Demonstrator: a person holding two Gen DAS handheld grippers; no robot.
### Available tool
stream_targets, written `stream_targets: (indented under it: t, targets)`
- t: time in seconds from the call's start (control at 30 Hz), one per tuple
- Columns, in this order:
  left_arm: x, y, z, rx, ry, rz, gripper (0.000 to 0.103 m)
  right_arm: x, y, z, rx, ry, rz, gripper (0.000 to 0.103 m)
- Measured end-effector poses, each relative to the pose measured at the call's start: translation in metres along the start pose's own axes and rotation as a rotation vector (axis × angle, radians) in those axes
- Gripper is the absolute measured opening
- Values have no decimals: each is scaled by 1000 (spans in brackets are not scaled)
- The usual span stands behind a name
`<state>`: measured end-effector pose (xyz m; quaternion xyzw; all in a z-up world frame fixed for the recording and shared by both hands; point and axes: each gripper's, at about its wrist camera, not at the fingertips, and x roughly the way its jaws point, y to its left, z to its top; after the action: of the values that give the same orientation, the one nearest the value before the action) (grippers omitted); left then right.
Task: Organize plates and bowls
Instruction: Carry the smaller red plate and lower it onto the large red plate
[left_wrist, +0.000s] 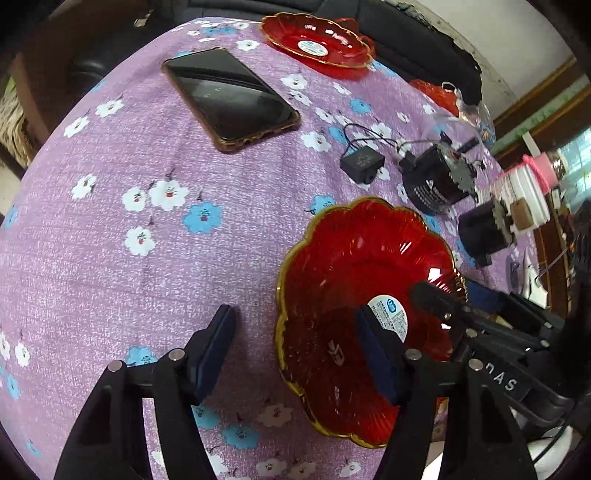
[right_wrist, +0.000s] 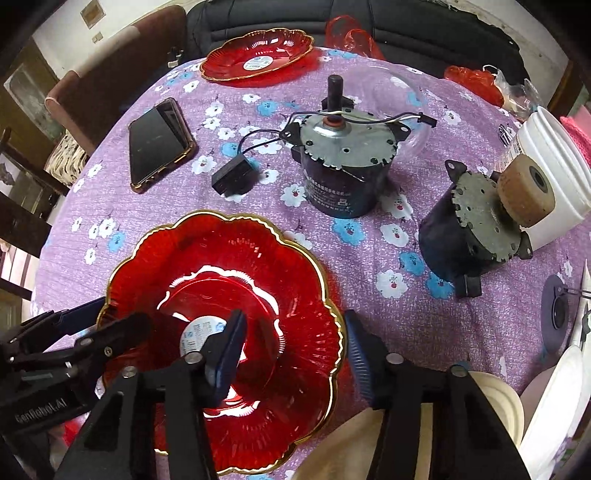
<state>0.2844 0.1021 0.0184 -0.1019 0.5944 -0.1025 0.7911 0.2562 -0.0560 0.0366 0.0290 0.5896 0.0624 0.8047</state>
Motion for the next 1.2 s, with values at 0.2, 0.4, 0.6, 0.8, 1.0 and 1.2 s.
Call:
stream_targets:
  t: [0.2, 0.4, 0.6, 0.8, 1.0, 1.2]
  targets:
    - [3, -12, -3, 44, -23, 86, 60, 1, 5, 0, 9, -10, 23, 25]
    - [-9, 10, -2, -11, -50, 77, 23, -7, -2, -3, 52, -43, 58, 19]
    - [-31, 15, -6, -18, -98, 79, 23, -26, 6, -6, 61, -87, 89, 18]
    - [-56, 15, -18, -24, -129, 60, 23, -53, 7, -20, 94, -129, 145, 18]
    - [-91, 15, -54, -11, -176, 52, 23, -85, 13, -59, 133, -177, 222, 18]
    - [-120, 23, -99, -22, -217, 48, 23, -115, 27, -99, 152, -230, 282, 18]
